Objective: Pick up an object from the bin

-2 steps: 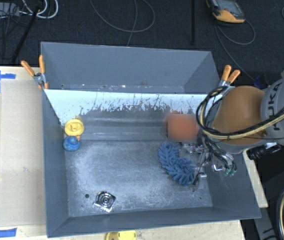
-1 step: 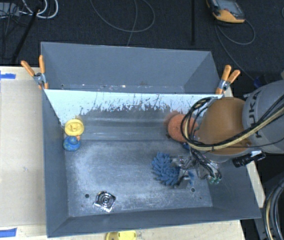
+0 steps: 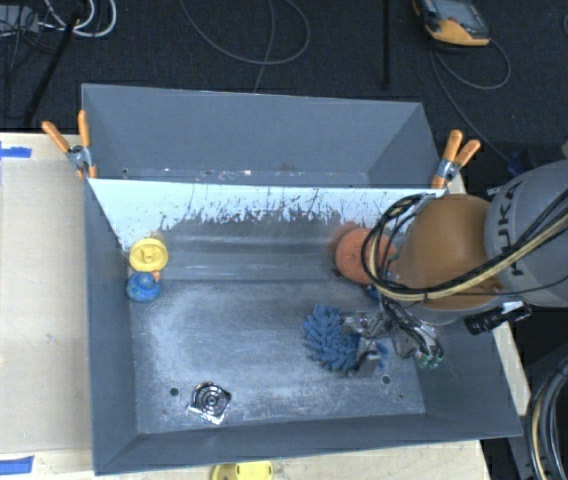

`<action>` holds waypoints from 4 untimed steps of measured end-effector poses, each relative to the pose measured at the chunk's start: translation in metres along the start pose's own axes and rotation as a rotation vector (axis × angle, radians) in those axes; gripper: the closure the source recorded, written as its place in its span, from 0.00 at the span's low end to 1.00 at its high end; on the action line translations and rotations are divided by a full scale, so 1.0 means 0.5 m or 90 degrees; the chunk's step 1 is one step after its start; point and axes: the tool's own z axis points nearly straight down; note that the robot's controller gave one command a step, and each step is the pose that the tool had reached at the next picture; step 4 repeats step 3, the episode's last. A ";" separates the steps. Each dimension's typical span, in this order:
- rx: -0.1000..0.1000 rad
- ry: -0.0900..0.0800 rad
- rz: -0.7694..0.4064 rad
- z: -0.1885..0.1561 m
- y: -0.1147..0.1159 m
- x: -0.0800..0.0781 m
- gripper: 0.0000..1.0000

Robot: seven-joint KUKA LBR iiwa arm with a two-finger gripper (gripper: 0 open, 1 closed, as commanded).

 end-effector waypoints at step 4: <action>0.000 0.004 0.009 -0.402 -0.107 -0.094 1.00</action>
Offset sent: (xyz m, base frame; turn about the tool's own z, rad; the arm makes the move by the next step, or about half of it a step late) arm 0.0000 0.0000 0.0000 0.0000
